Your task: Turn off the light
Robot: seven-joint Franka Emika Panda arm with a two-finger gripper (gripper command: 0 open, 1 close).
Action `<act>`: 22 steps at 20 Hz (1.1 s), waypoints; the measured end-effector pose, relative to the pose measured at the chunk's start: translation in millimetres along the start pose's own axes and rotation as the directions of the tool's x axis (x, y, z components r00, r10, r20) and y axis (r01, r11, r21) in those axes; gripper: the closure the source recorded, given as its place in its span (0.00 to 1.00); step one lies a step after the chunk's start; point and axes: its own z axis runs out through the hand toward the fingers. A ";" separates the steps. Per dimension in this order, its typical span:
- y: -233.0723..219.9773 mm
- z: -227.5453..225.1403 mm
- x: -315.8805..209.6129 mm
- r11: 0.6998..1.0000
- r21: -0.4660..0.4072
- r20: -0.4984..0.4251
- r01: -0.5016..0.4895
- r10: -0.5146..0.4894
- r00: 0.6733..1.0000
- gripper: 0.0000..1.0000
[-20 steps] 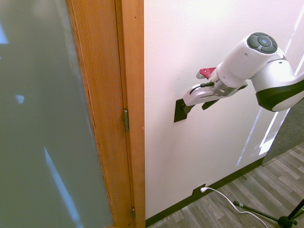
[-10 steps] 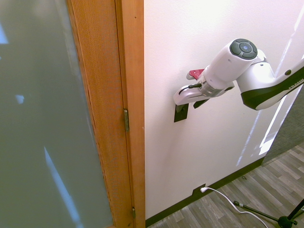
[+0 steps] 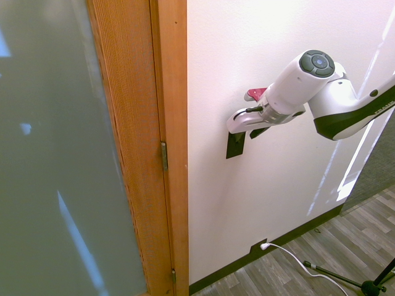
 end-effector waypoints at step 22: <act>-13.9 7.0 3.9 1.000 -0.031 0.048 0.001 0.000 0.999 1.00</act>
